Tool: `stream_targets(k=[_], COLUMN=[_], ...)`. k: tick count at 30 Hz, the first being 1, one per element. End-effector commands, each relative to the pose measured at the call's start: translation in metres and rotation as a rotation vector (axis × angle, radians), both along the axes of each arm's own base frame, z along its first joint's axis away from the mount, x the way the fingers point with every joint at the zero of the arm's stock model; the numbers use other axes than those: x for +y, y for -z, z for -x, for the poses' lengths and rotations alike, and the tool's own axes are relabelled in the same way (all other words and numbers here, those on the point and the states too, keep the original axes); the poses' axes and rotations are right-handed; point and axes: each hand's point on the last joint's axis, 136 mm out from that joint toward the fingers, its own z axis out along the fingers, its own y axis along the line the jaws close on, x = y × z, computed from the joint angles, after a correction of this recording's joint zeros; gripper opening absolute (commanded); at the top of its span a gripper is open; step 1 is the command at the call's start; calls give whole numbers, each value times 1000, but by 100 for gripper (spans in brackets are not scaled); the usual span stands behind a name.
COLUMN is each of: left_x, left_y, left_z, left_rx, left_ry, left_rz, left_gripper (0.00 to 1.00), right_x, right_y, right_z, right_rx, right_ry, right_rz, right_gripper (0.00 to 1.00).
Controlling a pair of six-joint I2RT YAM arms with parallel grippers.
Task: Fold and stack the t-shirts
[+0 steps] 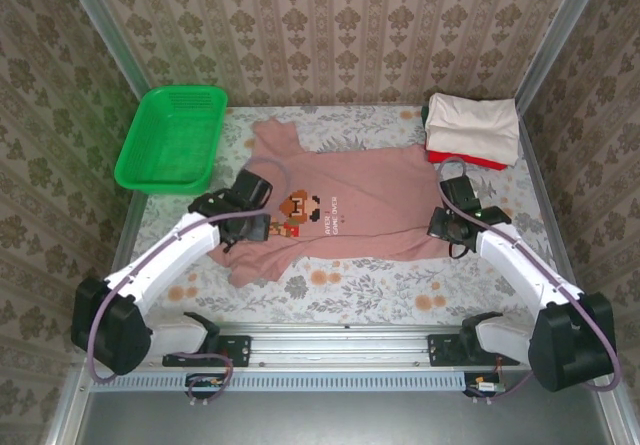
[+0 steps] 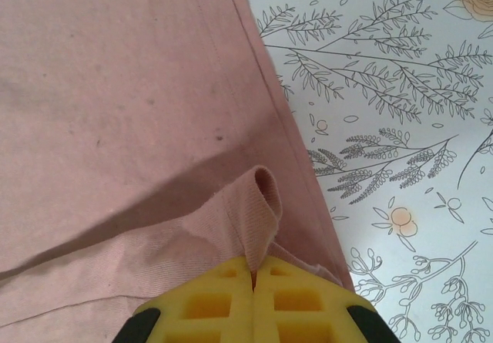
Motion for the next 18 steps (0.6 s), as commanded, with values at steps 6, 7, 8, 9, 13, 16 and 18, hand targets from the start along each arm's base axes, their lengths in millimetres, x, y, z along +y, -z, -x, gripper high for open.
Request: stream_targets(k=[6, 7, 8, 9, 13, 16, 18], left_x=[-82, -81, -80, -75, -62, -59, -56], left_y=[10, 20, 34, 45, 75, 90, 97], left_z=[77, 82, 87, 89, 88, 81, 76], left_rx=[-1, 17, 52, 73, 118, 137, 146], left_ry=[190, 182, 174, 143, 85, 67, 63], left_rz=[140, 125, 113, 90, 44, 29, 2], left_gripper=[51, 49, 48, 47, 56, 59, 58], right_x=[-2, -2, -1, -1, -1, -2, -2], right_y=[0, 1, 1, 2, 1, 2, 3], right_z=[-18, -18, -18, -18, -18, -18, -17], right_rx=[-14, -11, -12, -12, -11, -10, -8], right_ry=[-1, 0, -1, 0, -2, -5, -5], right_rz=[26, 26, 24, 25, 27, 28, 30], right_gripper=[0, 0, 0, 0, 0, 0, 0])
